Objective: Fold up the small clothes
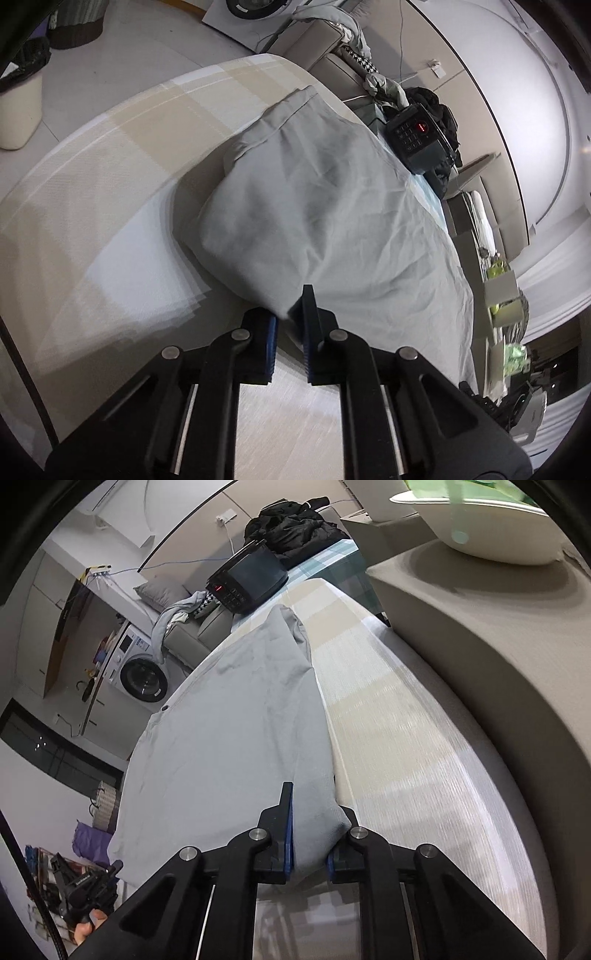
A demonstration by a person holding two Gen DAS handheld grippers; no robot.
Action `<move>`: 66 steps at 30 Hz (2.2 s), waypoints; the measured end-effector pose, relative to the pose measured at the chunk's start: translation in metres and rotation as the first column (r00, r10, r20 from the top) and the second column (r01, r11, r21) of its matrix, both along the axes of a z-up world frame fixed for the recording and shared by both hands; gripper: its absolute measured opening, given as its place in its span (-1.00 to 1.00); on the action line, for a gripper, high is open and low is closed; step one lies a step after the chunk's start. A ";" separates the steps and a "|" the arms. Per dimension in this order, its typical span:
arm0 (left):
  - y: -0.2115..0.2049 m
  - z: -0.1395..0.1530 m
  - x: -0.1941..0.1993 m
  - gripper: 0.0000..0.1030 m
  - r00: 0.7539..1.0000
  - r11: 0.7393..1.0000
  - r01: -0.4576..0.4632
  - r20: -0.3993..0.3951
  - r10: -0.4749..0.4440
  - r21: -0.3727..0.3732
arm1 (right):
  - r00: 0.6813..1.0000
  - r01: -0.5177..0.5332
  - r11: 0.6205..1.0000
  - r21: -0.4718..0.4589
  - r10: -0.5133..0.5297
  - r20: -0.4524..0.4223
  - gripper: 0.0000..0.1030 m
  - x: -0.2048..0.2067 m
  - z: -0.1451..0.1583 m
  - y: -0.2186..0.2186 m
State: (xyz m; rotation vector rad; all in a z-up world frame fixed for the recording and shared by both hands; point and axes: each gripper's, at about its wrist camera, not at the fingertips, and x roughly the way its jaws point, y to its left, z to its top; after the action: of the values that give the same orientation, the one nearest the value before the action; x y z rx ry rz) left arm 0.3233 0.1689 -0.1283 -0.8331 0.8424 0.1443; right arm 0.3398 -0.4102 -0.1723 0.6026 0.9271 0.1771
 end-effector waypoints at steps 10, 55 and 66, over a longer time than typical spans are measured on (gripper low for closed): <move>-0.010 0.007 -0.082 -0.84 0.995 0.993 0.099 -0.034 -0.097 0.057 | 0.999 -0.038 0.999 0.024 0.038 0.012 -0.76 -0.111 -0.002 -0.008; 0.028 0.017 -0.178 -0.40 0.994 0.971 0.106 -0.007 -0.107 0.216 | 0.996 0.044 0.997 0.071 -0.050 0.080 -0.29 -0.219 -0.004 -0.041; 0.035 0.017 -0.191 -0.76 0.986 0.910 0.152 -0.129 -0.110 0.385 | 0.991 0.109 0.984 -0.142 -0.096 0.093 -0.80 -0.223 0.001 -0.039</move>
State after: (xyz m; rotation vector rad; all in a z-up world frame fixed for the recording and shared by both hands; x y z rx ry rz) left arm 0.1322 0.2042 -0.1110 -0.3900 0.9266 0.2324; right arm 0.1172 -0.4488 -0.1712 0.5012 0.8160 0.0411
